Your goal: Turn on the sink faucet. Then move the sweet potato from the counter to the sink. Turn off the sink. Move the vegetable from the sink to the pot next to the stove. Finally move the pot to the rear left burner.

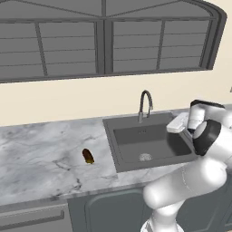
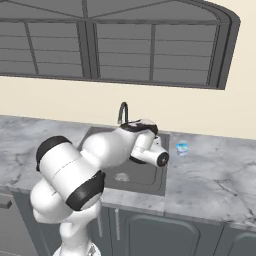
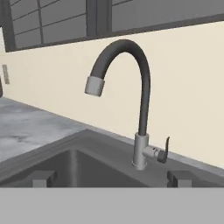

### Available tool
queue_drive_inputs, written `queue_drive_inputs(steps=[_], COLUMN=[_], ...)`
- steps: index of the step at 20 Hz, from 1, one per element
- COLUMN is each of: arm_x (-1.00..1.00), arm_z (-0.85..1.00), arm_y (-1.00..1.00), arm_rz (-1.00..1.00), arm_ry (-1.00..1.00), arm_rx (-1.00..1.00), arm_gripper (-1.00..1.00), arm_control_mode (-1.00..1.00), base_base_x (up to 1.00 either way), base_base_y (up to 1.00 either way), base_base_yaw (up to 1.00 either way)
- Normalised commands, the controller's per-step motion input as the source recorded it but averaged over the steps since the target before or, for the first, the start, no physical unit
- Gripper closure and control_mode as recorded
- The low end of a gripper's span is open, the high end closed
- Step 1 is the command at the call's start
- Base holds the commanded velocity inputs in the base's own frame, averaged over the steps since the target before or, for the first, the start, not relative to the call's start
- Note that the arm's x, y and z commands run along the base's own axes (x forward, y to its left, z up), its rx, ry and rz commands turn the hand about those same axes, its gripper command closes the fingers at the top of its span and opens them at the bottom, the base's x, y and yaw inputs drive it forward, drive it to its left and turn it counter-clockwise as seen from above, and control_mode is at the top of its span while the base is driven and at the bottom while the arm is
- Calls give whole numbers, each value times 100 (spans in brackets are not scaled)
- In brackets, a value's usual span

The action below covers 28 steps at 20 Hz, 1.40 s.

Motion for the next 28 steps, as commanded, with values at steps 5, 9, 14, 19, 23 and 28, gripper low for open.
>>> queue_drive_inputs(steps=[5,9,14,19,23,28], arm_x=[13,28,33,35,41,44], arm_z=[0,0,0,0,0,-4], arm_y=[1,10,23,18,3,0], arm_rz=[2,0,0,-2,0,0], arm_ry=[-3,0,0,0,-1,-3], arm_rx=[0,0,0,0,0,0], arm_gripper=[-100,-100,-100,-100,-100,-100], arm_control_mode=[-100,-100,-100,-100,-100,-100], base_base_x=[0,0,0,0,0,0], base_base_y=[0,0,0,0,0,0], base_base_yaw=[0,0,0,0,0,0])
